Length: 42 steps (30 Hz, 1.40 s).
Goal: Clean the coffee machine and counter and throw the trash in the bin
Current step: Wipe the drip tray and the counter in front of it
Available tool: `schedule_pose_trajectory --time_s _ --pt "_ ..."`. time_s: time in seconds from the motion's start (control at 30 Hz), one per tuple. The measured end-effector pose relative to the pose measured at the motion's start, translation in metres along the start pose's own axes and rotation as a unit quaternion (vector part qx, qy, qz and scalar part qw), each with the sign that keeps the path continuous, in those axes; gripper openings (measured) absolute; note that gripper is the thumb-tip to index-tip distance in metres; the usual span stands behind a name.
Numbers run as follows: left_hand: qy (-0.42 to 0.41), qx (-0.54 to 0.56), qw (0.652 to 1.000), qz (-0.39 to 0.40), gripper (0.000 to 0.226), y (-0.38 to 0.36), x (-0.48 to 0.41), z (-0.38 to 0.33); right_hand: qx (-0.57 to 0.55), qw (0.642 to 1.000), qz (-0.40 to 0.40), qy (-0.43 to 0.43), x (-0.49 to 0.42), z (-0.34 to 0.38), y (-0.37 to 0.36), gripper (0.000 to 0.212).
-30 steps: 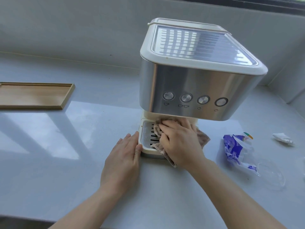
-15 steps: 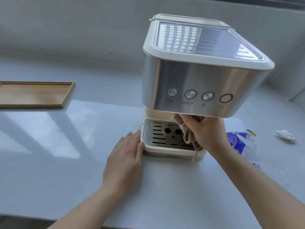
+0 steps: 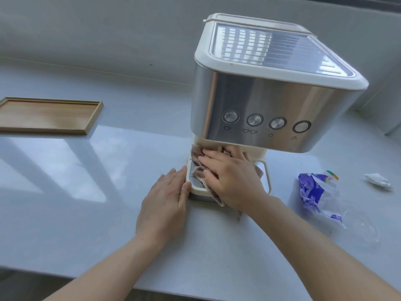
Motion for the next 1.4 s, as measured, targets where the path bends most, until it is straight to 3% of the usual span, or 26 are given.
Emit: schedule_pose_trajectory --time_s 0.17,0.33,0.53,0.73,0.93,1.17,1.4 --pt "0.006 0.000 1.000 0.007 0.053 -0.001 -0.002 0.001 -0.015 0.997 -0.021 0.071 0.027 -0.018 0.006 0.037" --pt "0.002 0.007 1.000 0.004 0.052 0.000 0.000 0.000 0.026 0.999 0.006 -0.024 -0.002 -0.007 0.004 0.029" --pt "-0.008 0.013 1.000 0.012 0.053 0.001 -0.001 -0.002 0.005 0.997 -0.061 0.036 0.022 -0.005 -0.002 0.036" --pt "-0.019 0.038 0.999 -0.005 0.046 0.002 0.002 -0.003 0.068 0.997 -0.025 -0.031 -0.015 0.024 -0.004 0.036" --pt "-0.028 0.054 0.997 -0.047 0.025 0.002 0.001 0.001 0.014 0.996 -0.039 0.080 0.010 0.007 -0.003 0.040" --pt "-0.021 0.081 0.995 -0.053 0.029 0.003 0.003 0.000 0.030 0.999 -0.023 -0.039 -0.015 0.021 -0.004 0.037" --pt "-0.018 0.079 0.996 -0.049 0.030 0.002 0.001 0.001 -0.045 0.995 -0.019 0.088 0.024 -0.005 0.007 0.034"
Point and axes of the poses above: each hand's wrist, its own x-axis away from the middle knuckle, its own y-axis out of the back of the hand, z = x × y, the point moved 1 cm from there along -x, towards the middle knuckle, and after that the axes turned 8 degrees about x, right-handed, at the moved point
